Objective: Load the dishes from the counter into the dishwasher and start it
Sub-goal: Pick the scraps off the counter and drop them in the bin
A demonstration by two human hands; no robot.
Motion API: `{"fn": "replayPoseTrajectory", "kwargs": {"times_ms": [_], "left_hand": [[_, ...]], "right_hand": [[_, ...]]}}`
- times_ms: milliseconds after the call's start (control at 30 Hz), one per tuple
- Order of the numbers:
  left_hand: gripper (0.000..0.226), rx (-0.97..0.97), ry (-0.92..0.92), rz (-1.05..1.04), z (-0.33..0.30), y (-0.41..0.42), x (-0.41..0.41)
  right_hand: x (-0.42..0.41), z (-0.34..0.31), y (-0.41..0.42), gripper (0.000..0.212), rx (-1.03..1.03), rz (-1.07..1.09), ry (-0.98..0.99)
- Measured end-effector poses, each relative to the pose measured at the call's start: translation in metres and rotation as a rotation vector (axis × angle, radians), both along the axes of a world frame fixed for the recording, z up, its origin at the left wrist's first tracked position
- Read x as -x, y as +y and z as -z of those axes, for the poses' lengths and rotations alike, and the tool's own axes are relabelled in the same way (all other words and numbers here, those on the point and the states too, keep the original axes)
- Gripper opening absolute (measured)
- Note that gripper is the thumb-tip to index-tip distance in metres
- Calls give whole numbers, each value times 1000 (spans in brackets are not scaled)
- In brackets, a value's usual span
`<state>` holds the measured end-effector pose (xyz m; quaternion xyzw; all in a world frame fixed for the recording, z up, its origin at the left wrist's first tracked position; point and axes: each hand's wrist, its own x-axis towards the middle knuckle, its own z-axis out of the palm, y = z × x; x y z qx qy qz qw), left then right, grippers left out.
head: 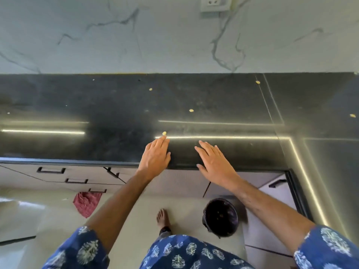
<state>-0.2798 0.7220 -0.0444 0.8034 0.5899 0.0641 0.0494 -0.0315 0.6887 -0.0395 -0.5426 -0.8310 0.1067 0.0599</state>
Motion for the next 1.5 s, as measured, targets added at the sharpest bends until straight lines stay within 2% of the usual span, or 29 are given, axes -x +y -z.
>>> {"fn": "replayPoseTrajectory", "kwargs": {"times_ms": [200,367,500,633,733,833,967,1133,1367,1500], "left_hand": [[49,127,-38,12,12,89,52],[33,85,17,195,26,127,60],[26,84,-2,323,36,143,66],[33,125,-120,337,36,150,67],[33,121,-79,396,36,154,59],[22,147,-82,427,36,154,53],[9,236,-159,397,34,159,57],[15,341,-158,326,33,164,61],[9,446,-53,191,25,173,54],[9,488,-13,135,21,176,49]], "right_hand": [[56,6,80,60,80,70,22],[74,13,128,56,161,253,-23],[68,17,153,53,162,317,-75],[60,13,174,52,201,344,-31],[55,9,193,59,219,344,-36],[54,6,213,63,249,304,-32],[56,9,239,52,237,251,-96],[52,12,264,22,199,165,-122],[36,20,265,13,202,204,97],[35,19,273,10,242,167,90]]}}
